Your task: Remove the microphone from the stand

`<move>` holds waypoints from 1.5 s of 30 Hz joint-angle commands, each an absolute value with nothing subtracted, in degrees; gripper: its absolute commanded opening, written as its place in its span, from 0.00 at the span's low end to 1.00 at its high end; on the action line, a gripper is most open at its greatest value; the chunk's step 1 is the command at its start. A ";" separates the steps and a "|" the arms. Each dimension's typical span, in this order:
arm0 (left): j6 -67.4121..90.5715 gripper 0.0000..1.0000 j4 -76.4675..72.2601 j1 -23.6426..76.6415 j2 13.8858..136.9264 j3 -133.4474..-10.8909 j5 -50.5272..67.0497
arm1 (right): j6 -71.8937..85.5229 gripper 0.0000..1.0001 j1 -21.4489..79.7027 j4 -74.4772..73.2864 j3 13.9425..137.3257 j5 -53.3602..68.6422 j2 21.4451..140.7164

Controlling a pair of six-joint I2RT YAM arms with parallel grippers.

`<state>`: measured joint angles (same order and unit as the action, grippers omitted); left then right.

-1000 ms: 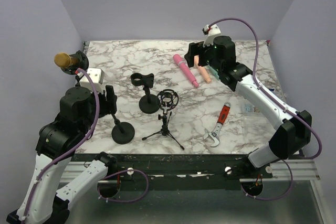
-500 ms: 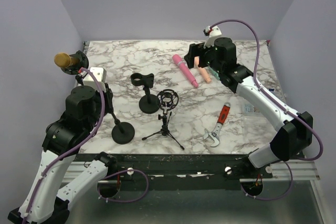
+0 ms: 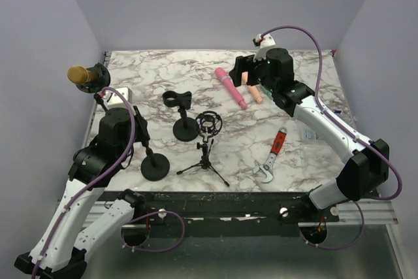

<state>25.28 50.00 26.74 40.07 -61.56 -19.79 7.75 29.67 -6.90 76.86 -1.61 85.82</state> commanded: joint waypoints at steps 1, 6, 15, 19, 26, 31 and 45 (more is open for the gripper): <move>36.64 0.00 59.01 26.98 41.02 -52.14 -14.03 | 8.14 0.95 30.01 -5.28 75.77 -0.66 84.11; 38.89 0.00 57.17 27.00 41.55 -48.58 -13.71 | 8.12 0.95 30.08 -5.19 75.28 -0.55 83.98; 37.45 0.26 56.79 26.98 41.75 -51.06 -16.87 | 8.19 0.95 30.05 -5.41 74.38 -0.81 83.02; 35.61 0.58 55.44 26.98 41.95 -54.58 -18.84 | 8.86 0.95 30.06 -5.12 73.27 -0.35 82.24; 29.38 0.85 51.04 26.98 41.34 -62.67 -18.78 | 9.34 0.95 30.05 -6.07 72.68 -0.35 81.04; 24.73 0.97 47.34 26.96 37.88 -67.32 -17.24 | 10.46 0.95 30.06 -6.24 72.49 0.87 80.62; 10.12 0.99 42.66 26.98 33.50 -75.66 -29.81 | 12.84 0.95 30.07 -6.10 74.18 5.93 82.13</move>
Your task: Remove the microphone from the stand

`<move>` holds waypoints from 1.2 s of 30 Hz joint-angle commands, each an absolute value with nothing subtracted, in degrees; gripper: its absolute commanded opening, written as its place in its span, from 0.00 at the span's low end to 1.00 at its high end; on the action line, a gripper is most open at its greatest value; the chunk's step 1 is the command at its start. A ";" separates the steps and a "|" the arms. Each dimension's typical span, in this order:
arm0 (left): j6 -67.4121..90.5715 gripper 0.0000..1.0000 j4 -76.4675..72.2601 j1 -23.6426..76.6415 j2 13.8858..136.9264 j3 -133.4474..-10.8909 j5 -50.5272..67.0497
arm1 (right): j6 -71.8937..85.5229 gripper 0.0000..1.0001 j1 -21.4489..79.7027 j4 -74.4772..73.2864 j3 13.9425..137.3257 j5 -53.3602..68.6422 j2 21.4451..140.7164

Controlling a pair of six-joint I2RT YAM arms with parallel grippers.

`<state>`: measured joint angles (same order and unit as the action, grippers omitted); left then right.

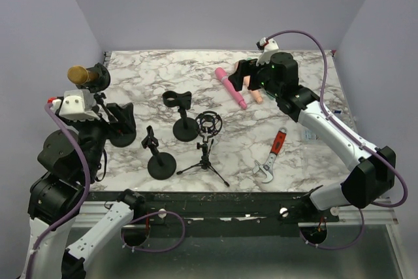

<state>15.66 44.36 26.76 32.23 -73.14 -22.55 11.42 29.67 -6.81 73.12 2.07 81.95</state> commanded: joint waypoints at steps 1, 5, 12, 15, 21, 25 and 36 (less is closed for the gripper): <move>9.50 0.99 41.74 26.95 33.67 -75.55 -31.46 | 13.12 0.95 30.06 -6.02 74.14 6.78 82.22; 9.40 0.99 40.12 26.98 35.93 -77.42 -39.78 | 13.90 0.95 30.09 -5.40 74.30 7.59 82.32; 9.05 0.98 36.46 25.31 44.25 -78.94 -48.19 | 14.31 0.95 30.01 -4.39 73.93 9.35 81.04; 9.38 0.99 32.69 21.88 46.81 -77.42 -50.53 | 13.34 0.95 30.05 -5.10 73.46 9.18 80.28; 10.11 0.99 25.84 17.34 49.12 -73.56 -50.81 | 12.13 0.95 30.06 -6.20 72.65 7.02 78.81; 11.17 0.99 21.73 14.87 49.10 -70.25 -51.73 | 11.75 0.96 30.06 -5.36 71.52 7.12 78.29; 4.14 0.92 -5.16 12.06 43.46 -54.17 -49.81 | 11.52 0.96 30.06 -5.98 71.01 7.42 77.63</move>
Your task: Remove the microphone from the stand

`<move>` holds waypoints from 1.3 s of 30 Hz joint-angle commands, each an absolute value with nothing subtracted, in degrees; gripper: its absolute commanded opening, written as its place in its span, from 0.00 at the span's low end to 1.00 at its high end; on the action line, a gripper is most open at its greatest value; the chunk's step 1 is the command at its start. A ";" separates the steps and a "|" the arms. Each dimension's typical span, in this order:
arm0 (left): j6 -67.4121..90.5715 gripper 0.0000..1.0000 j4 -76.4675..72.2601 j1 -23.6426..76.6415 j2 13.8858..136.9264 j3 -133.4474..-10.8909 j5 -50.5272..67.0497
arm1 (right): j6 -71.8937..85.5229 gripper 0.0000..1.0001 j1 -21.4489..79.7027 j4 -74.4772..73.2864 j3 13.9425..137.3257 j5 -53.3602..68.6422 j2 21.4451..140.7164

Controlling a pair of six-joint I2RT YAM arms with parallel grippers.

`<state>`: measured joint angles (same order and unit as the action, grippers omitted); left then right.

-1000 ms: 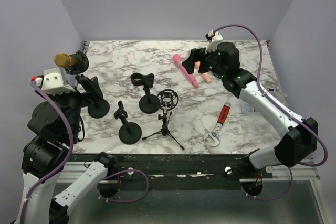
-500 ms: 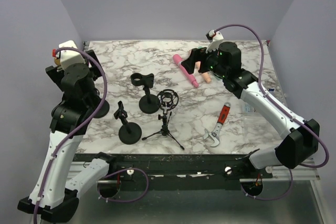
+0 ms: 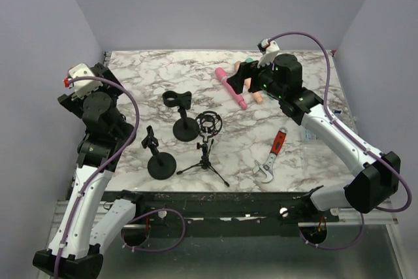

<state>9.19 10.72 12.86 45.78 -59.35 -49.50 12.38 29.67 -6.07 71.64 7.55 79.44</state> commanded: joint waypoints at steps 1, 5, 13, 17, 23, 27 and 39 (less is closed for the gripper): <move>3.24 0.90 -7.06 11.83 43.30 -53.13 -50.25 | 11.46 0.96 30.10 -5.98 70.91 7.38 77.53; 2.28 0.77 -9.12 10.83 43.35 -51.42 -50.17 | 11.50 0.96 30.06 -6.00 70.58 7.19 77.37; 1.91 0.43 -9.39 9.54 43.94 -52.94 -48.16 | 11.86 0.96 30.08 -5.85 71.01 8.13 78.09; 2.15 0.28 -8.11 9.47 43.77 -54.15 -46.87 | 11.88 0.96 30.06 -5.89 70.93 8.06 77.96; 2.28 0.09 -6.20 9.41 42.71 -56.61 -46.46 | 11.77 0.96 30.06 -6.06 70.84 7.68 77.43; 2.84 0.02 -4.54 9.54 41.58 -59.15 -45.44 | 11.80 0.96 30.06 -6.13 70.84 7.82 77.43; 5.66 0.00 3.93 9.49 37.75 -67.71 -41.30 | 11.81 0.96 30.01 -6.25 70.83 7.81 77.52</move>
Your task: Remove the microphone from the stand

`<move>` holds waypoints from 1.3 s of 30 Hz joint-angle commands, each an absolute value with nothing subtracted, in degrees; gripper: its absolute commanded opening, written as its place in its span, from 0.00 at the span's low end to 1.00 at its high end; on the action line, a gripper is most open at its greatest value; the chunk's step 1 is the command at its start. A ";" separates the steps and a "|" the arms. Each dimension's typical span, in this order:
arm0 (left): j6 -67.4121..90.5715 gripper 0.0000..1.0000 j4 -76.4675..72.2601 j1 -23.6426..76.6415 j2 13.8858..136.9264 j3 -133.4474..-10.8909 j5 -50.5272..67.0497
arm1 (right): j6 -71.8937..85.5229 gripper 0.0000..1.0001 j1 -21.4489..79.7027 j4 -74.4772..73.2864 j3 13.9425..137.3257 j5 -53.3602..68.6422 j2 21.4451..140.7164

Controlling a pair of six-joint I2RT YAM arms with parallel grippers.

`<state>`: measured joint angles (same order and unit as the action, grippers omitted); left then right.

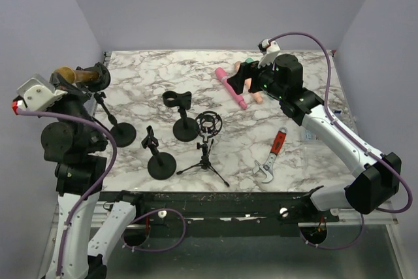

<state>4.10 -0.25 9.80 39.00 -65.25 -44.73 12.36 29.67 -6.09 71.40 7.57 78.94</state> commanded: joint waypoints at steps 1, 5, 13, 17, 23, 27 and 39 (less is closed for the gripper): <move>6.30 0.00 4.39 9.49 37.58 -67.99 -41.14 | 11.88 0.96 30.05 -6.24 70.84 7.85 77.52; 9.30 0.34 6.96 9.49 37.42 -67.83 -40.91 | 12.16 0.96 30.06 -5.99 70.84 8.33 77.61; 13.07 0.91 11.09 9.49 40.11 -62.38 -39.24 | 11.21 0.96 30.03 -5.93 70.22 7.33 76.96; 11.52 0.99 7.84 9.49 40.32 -57.67 -39.76 | 11.00 0.96 30.04 -6.78 70.66 7.64 77.39; 3.55 0.99 -4.09 9.51 41.32 -49.44 -42.88 | 12.26 0.96 30.06 -6.64 71.09 9.39 78.69; -3.36 0.99 -14.26 9.45 43.73 -46.95 -43.26 | 13.68 0.96 30.06 -5.38 71.37 11.03 79.44; -5.54 0.98 -31.96 4.98 48.84 -44.56 -44.71 | 12.10 0.96 29.99 -7.45 70.88 9.47 78.75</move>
<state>-4.49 -23.44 6.68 47.66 -45.06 -42.85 13.37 29.67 -6.15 70.85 10.20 79.35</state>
